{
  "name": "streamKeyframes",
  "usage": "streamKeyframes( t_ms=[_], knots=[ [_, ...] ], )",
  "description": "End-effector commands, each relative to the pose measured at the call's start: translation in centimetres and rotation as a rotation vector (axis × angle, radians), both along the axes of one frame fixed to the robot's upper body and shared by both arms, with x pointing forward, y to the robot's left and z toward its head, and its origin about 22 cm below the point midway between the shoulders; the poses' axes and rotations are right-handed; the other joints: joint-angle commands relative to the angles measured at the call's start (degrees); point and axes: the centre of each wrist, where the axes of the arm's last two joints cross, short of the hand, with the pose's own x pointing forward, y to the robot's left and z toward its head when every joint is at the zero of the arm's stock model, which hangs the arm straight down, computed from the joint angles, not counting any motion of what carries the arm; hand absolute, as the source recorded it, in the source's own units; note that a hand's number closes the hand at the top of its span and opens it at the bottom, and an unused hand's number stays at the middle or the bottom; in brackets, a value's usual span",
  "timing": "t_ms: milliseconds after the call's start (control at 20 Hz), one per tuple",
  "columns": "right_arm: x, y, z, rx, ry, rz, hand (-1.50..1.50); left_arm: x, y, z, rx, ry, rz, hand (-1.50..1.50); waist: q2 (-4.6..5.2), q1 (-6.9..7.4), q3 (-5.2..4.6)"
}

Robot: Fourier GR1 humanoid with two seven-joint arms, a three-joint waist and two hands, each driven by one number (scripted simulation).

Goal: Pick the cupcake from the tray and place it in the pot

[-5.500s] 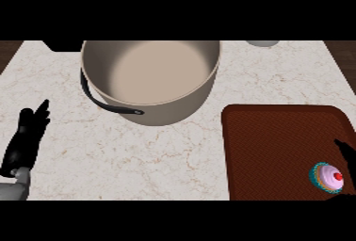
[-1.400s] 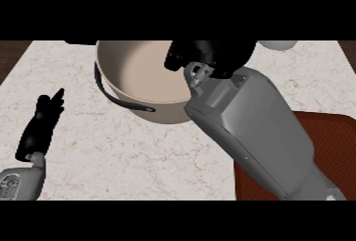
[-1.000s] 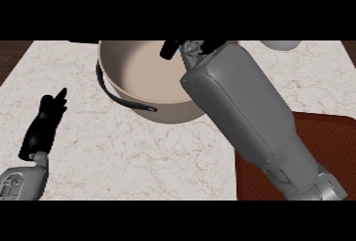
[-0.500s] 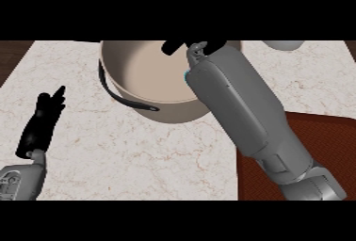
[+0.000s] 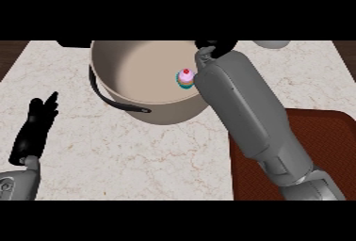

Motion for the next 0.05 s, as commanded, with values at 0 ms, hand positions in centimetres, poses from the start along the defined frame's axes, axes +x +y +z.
streamKeyframes(
  t_ms=[0],
  knots=[
    [-1.16, -0.48, -0.67, 0.149, -0.101, -0.072, -1.5, -0.48, 1.67, 0.92, 0.006, 0.001, 0.026, 0.0, -0.77, -2.1, 0.04]
  ],
)
